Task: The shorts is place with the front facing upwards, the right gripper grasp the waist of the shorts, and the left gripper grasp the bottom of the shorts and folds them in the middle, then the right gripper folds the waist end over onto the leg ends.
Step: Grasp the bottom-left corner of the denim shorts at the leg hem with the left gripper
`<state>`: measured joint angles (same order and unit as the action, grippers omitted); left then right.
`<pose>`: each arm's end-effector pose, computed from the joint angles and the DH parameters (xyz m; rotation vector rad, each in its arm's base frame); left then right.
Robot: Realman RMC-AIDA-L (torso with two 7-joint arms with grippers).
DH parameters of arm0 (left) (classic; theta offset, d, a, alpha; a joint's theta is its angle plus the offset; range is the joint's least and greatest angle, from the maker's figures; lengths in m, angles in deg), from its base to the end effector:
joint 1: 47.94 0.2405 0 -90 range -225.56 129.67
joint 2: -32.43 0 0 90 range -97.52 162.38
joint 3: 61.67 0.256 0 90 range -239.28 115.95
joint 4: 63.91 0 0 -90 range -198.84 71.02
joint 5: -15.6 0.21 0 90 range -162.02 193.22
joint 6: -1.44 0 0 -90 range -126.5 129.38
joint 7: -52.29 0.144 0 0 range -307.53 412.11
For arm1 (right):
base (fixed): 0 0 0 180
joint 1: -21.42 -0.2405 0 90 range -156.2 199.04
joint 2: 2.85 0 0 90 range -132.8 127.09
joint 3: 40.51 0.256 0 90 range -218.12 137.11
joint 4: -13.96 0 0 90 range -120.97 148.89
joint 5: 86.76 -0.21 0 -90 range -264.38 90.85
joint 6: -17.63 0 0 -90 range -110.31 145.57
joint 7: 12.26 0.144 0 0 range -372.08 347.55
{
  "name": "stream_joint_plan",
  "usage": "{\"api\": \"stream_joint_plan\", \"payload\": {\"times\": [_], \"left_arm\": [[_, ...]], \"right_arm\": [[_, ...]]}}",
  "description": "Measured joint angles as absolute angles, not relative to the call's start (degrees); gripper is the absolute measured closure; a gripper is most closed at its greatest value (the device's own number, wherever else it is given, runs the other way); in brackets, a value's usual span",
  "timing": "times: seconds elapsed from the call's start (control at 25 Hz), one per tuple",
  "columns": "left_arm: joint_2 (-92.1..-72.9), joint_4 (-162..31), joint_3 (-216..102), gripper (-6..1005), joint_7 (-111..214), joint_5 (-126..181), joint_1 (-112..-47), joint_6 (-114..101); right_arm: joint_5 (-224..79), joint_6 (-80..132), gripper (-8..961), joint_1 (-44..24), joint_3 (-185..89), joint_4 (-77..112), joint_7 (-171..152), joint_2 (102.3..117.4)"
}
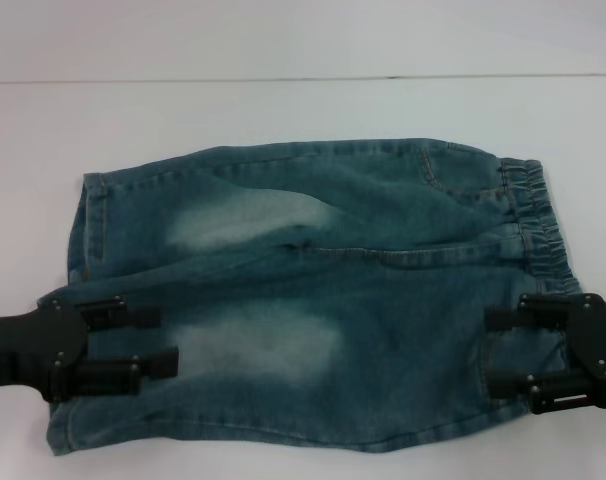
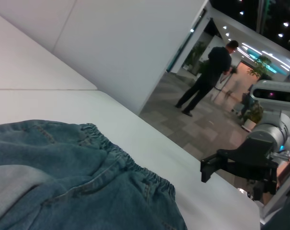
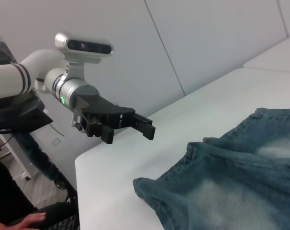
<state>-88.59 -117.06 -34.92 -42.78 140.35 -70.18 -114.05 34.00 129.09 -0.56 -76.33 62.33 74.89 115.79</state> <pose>-0.2804 0.2537 0.0477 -2.8162 -0.9918 -0.7997 0.2804 0.2593 0.0353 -2.9166 0.7925 0.7471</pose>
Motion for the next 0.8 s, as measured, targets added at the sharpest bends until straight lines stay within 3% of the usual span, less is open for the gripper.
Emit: {"api": "stream_joint_plan", "payload": {"times": [0.56,0.8], "left_arm": [[-88.5,-117.61,-35.69,160,-45.18,140.4,-70.52,-113.14],[-87.5,-120.33,-35.96,161,-51.65,142.92,-71.03,-113.07]], "right_arm": [[34.18,129.51,23,-1.26,-76.43,62.32,76.19,115.63],[33.88,129.2,23,-1.14,-76.0,62.3,76.3,115.3]]}}
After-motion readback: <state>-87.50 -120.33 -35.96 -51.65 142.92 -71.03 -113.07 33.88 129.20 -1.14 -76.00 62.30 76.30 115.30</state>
